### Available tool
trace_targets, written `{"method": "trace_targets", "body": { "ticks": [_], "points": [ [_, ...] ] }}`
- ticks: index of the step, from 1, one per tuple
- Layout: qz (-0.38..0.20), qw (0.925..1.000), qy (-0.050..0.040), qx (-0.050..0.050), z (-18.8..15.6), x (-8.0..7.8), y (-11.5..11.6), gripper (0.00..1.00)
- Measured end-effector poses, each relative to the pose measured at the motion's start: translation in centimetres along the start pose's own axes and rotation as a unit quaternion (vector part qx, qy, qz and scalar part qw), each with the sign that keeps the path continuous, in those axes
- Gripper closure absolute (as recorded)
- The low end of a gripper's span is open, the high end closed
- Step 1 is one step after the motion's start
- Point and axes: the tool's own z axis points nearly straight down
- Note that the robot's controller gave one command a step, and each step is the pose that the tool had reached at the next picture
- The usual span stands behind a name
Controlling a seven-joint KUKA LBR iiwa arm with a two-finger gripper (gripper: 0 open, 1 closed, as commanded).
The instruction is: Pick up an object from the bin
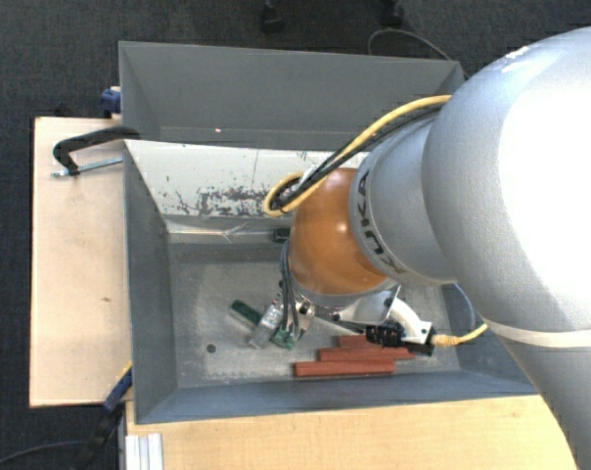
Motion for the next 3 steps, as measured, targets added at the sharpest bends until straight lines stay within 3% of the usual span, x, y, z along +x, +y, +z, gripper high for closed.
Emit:
{"method": "trace_targets", "body": {
  "ticks": [2, 3],
  "points": [
    [-0.001, 1.0, -0.0021, -0.002, -7.4, -0.2, 0.3, 1.0],
    [-0.002, 1.0, -0.0013, -0.001, -9.1, -0.3, 0.5, 1.0]
  ]
}}
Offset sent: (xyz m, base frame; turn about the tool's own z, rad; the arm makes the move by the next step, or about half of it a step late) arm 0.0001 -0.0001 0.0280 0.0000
